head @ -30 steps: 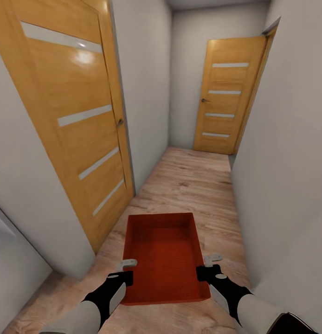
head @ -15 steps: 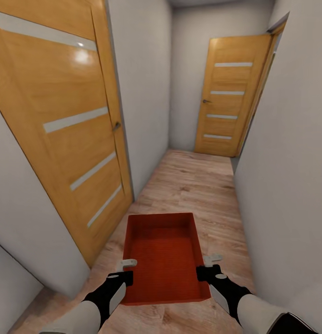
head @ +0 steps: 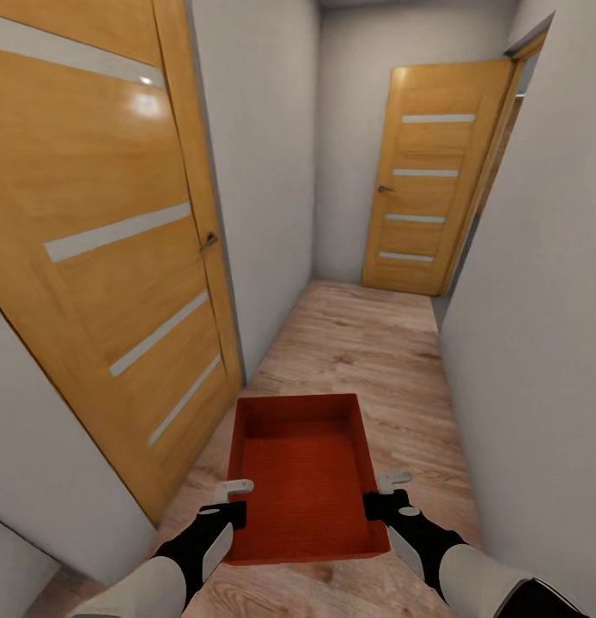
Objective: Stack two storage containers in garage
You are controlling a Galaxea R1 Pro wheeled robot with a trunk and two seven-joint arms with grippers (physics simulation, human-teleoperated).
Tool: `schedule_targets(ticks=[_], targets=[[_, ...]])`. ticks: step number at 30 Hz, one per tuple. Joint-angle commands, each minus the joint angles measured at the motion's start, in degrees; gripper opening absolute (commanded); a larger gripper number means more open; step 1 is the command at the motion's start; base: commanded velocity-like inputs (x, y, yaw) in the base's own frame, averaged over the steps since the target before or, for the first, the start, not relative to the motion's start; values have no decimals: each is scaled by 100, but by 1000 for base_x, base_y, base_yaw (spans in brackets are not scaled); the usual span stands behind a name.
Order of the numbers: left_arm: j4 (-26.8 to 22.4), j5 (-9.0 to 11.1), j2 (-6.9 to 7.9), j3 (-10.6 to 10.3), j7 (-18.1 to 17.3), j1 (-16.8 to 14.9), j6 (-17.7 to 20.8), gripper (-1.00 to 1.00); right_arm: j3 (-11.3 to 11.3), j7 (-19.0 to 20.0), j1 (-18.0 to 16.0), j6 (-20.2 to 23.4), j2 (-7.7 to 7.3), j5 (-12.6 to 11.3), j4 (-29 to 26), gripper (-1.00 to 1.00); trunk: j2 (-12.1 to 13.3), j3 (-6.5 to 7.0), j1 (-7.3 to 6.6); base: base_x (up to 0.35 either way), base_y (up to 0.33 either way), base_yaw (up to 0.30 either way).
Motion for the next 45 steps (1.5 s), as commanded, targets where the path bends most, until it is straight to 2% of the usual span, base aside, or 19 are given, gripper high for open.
schedule_targets(ticks=[1,15,33,45], targets=[[-33,-132,63,-28,52,0,41,-100,-67,-54,-7,-30,-7,-78,88,-100,-4,-6,4,323,0,0],[-33,-132,63,-28,52,0,41,-100,-67,-54,-7,-30,-9,-78,86,-100,-4,-6,4,323,0,-3],[-33,-132,63,-28,52,0,41,-100,-67,-54,-7,-30,-8,-78,89,-100,-4,-6,4,323,0,-258],[-33,-132,63,-28,52,0,41,-100,-67,-54,-7,-30,-8,-78,89,-100,-4,-6,4,323,0,-23]])
